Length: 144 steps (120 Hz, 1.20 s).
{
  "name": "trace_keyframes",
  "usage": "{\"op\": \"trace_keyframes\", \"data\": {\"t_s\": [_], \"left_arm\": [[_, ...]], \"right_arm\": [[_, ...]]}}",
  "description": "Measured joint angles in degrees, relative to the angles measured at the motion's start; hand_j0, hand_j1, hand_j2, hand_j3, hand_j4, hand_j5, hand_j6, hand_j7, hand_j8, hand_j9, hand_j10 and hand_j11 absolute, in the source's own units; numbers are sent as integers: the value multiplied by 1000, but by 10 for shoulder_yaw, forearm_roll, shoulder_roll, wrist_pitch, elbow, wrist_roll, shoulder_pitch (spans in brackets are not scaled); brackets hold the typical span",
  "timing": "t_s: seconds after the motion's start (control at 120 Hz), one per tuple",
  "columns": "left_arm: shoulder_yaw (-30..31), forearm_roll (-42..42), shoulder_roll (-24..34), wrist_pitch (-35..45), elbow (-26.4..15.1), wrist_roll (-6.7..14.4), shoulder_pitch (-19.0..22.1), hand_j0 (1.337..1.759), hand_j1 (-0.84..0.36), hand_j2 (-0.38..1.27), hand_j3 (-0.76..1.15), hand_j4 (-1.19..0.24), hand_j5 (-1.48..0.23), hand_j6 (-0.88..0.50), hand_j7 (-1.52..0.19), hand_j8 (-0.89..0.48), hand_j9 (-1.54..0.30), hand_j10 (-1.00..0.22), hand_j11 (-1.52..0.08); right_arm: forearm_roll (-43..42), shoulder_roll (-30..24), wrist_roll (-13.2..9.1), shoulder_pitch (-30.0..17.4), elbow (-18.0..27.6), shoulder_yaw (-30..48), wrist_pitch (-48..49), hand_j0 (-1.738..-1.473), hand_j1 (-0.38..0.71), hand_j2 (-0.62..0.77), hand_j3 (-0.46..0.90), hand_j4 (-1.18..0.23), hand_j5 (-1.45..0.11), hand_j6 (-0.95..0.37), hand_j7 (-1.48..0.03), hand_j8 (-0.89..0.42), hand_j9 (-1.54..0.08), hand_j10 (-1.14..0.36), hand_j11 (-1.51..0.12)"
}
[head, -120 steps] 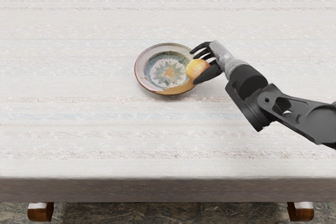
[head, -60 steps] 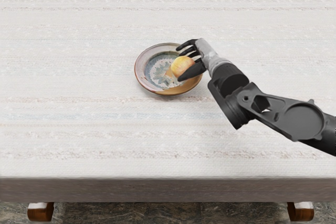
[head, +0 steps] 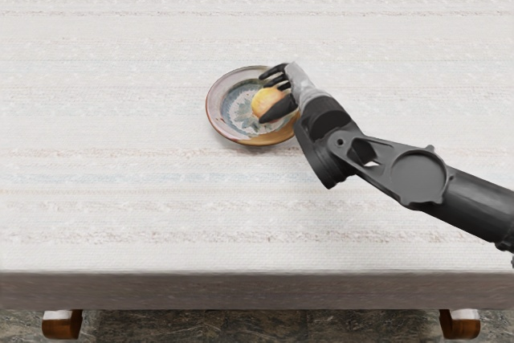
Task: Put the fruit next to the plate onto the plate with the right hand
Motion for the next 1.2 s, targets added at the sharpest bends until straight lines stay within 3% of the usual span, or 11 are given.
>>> {"op": "trace_keyframes", "data": {"t_s": [0.183,0.333,0.433,0.617,0.867,0.95,1.025,1.2], "left_arm": [[0,0,0,0,0,0,-1,1658,342,1,0,-6,-8,-7,-8,-7,-8,-6,-8],[-1,0,0,0,0,0,-13,1658,342,1,0,-6,-8,-7,-8,-6,-8,-6,-8],[-1,0,0,0,0,0,-14,1658,342,1,0,-6,-8,-6,-8,-6,-8,-6,-8],[0,2,0,-1,-2,0,-13,1658,342,1,0,-6,-8,-6,-7,-6,-7,-6,-7],[1,3,0,0,-1,0,-18,1658,342,1,0,-6,-8,-7,-8,-6,-8,-6,-8],[1,3,0,0,-1,0,-18,1658,342,1,0,-6,-8,-7,-8,-7,-8,-6,-8],[1,3,0,0,-1,1,-18,1658,342,1,0,-6,-8,-7,-8,-6,-8,-6,-8],[0,2,0,0,-2,1,-18,1658,342,2,0,-6,-8,-7,-8,-7,-8,-6,-8]], "right_arm": [[0,19,0,2,-23,0,0,-1658,94,61,0,-406,-536,-405,-533,-343,-532,-421,-534],[1,19,0,7,-21,1,0,-1658,-90,22,0,-234,-308,-234,-306,-204,-306,-241,-307],[1,-6,0,15,5,1,3,-1658,-191,14,0,-143,-189,-144,-188,-125,-188,-148,-188],[24,-84,0,20,80,37,94,-1658,-285,6,0,-59,-77,-59,-76,-51,-76,-61,-77],[207,-271,0,6,127,129,413,-1658,-331,2,0,-18,-23,-19,-22,-16,-23,-18,-23],[251,-343,0,3,122,137,495,-1658,-337,2,0,-12,-15,-13,-15,-11,-15,-13,-15],[279,-395,0,1,84,140,582,-1658,-341,2,0,-9,-11,-10,-10,-8,-10,-9,-10],[302,-436,1,-2,24,143,657,-1658,-346,1,0,-5,-5,-6,-4,-5,-5,-5,-4]]}}
